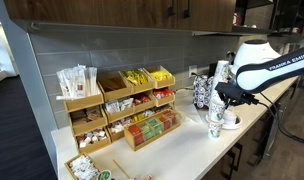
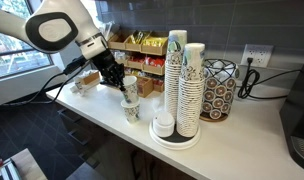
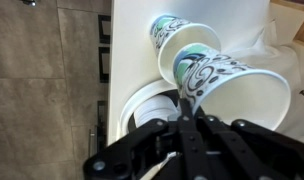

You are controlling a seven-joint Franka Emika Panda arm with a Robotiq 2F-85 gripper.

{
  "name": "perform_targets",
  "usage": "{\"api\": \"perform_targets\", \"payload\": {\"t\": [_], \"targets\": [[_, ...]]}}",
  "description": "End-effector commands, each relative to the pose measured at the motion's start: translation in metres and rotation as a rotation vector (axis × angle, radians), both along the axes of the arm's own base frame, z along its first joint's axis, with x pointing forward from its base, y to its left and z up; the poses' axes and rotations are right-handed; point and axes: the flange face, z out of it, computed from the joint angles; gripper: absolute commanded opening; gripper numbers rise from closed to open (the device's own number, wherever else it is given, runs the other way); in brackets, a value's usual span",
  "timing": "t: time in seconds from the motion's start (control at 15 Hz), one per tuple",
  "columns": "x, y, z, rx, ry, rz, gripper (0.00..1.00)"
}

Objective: Pick up the paper cup to the left and put it in the paper cup to the right, turn both paper cups upside down and stack them on the left stack of upside down paper cups

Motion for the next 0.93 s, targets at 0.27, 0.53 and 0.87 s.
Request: {"api": "perform_targets", "payload": {"t": [0.27, 0.53, 0.87], "targets": [[0.020, 0.002, -0.023, 0.007, 0.065, 0.020, 0.28], [0.029, 0.006, -0.029, 0.010, 0.083, 0.041, 0.49], [0.019, -0.001, -0.035, -0.024, 0.165, 0.063, 0.87]]}}
